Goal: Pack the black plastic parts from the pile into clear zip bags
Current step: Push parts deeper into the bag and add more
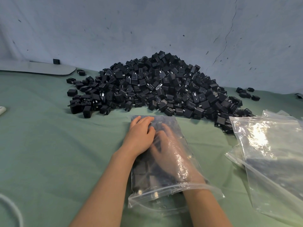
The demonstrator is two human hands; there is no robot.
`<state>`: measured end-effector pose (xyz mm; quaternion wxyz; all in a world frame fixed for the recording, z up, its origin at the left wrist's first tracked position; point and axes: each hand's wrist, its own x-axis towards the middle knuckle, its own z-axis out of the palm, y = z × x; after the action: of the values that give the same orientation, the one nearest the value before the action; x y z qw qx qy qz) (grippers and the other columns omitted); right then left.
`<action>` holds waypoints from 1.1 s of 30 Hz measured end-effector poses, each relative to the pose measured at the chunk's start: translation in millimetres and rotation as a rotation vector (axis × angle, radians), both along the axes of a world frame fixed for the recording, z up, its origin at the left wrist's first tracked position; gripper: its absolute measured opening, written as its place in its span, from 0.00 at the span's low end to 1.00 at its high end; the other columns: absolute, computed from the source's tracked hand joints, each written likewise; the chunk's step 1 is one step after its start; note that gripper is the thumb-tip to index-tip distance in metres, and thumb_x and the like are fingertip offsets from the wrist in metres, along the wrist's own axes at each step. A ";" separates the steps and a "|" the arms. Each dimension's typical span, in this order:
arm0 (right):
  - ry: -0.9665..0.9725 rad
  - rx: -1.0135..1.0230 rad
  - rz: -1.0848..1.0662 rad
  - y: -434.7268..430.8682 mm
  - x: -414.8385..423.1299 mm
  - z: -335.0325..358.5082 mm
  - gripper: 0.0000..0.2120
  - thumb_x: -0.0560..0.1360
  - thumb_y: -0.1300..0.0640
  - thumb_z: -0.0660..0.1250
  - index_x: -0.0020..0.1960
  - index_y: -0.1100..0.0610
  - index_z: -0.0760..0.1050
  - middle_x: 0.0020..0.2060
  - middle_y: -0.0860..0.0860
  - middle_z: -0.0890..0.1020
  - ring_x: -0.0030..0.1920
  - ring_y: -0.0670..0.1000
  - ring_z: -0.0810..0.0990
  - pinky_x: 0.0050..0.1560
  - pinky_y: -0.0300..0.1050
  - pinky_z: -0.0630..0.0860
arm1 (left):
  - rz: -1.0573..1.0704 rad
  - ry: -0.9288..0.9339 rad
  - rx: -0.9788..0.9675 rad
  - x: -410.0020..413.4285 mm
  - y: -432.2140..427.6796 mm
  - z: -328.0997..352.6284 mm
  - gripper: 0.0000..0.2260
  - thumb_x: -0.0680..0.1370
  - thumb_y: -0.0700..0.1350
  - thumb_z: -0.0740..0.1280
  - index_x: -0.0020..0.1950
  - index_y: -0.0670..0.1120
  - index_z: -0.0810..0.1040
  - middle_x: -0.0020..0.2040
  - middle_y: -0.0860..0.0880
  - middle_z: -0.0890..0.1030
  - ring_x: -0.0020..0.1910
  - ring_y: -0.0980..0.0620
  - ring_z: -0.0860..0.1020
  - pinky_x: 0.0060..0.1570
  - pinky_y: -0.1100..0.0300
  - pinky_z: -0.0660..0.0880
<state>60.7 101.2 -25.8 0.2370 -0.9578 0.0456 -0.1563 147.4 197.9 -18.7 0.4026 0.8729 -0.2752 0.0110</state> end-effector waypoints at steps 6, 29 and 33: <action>-0.046 0.003 0.020 0.2 1.1 -0.6 0.11 0.78 0.53 0.62 0.57 0.57 0.73 0.73 0.53 0.62 0.71 0.52 0.65 0.67 0.51 0.67 | -0.003 -0.073 -0.017 -0.4 1.0 2.3 0.17 0.80 0.42 0.57 0.69 0.47 0.71 0.71 0.51 0.70 0.75 0.50 0.55 0.70 0.63 0.48; 0.034 -0.059 -0.021 0.3 -0.8 -1.6 0.10 0.79 0.48 0.60 0.50 0.56 0.71 0.77 0.56 0.54 0.74 0.54 0.61 0.72 0.53 0.64 | 0.314 0.171 -0.123 5.2 16.7 16.5 0.12 0.74 0.40 0.67 0.57 0.42 0.77 0.44 0.51 0.76 0.52 0.45 0.78 0.54 0.57 0.72; 0.040 -0.063 -0.026 0.9 -1.2 -1.2 0.09 0.79 0.48 0.61 0.49 0.54 0.70 0.77 0.54 0.54 0.69 0.55 0.69 0.69 0.53 0.68 | 0.316 0.161 -0.135 5.5 17.2 14.6 0.13 0.74 0.40 0.67 0.58 0.43 0.76 0.39 0.55 0.73 0.52 0.45 0.78 0.51 0.59 0.71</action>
<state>59.5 102.1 -27.1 0.2035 -0.9671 0.0578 -0.1415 152.9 215.1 -4.0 0.4741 0.8744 -0.1003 0.0225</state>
